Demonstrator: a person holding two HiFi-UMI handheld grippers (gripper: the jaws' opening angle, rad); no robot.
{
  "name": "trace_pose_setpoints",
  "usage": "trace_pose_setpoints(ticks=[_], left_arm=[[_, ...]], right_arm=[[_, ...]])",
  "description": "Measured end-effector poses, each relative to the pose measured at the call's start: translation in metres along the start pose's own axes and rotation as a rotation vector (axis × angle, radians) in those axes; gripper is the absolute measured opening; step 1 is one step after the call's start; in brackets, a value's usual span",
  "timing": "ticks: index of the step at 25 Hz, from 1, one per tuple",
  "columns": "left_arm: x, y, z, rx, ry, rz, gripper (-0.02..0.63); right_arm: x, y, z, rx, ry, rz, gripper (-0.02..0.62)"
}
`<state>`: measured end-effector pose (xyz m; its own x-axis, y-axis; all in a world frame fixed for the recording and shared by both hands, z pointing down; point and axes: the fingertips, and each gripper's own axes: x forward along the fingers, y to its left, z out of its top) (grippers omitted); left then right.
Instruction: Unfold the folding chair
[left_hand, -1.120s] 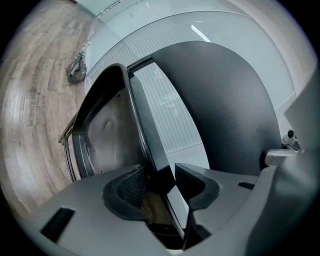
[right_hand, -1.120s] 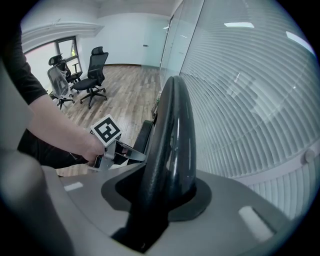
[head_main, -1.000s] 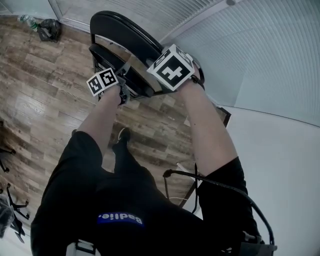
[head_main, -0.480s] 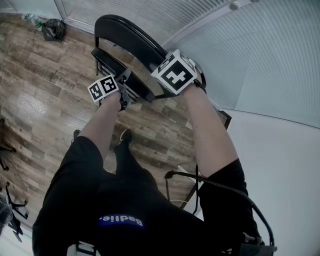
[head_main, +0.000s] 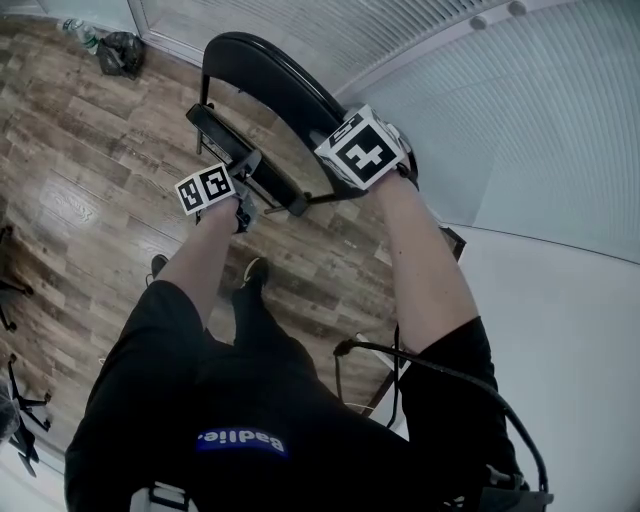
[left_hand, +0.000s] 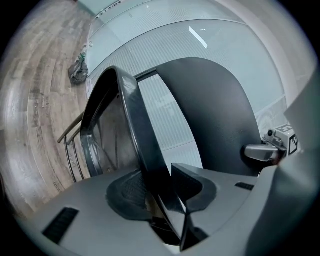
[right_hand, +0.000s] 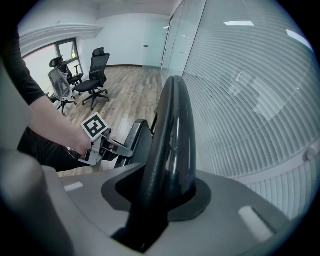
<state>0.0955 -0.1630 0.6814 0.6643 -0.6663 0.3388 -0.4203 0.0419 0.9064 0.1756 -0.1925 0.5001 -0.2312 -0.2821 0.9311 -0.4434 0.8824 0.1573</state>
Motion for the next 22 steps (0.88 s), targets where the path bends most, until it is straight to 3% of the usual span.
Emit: trace_pose_setpoints(ticks=[22], left_arm=[[-0.085,0.056,-0.028,-0.099,0.023,-0.037,0.141]], right_arm=[[0.009,0.03,0.003,0.028,0.001,0.035,0.123]])
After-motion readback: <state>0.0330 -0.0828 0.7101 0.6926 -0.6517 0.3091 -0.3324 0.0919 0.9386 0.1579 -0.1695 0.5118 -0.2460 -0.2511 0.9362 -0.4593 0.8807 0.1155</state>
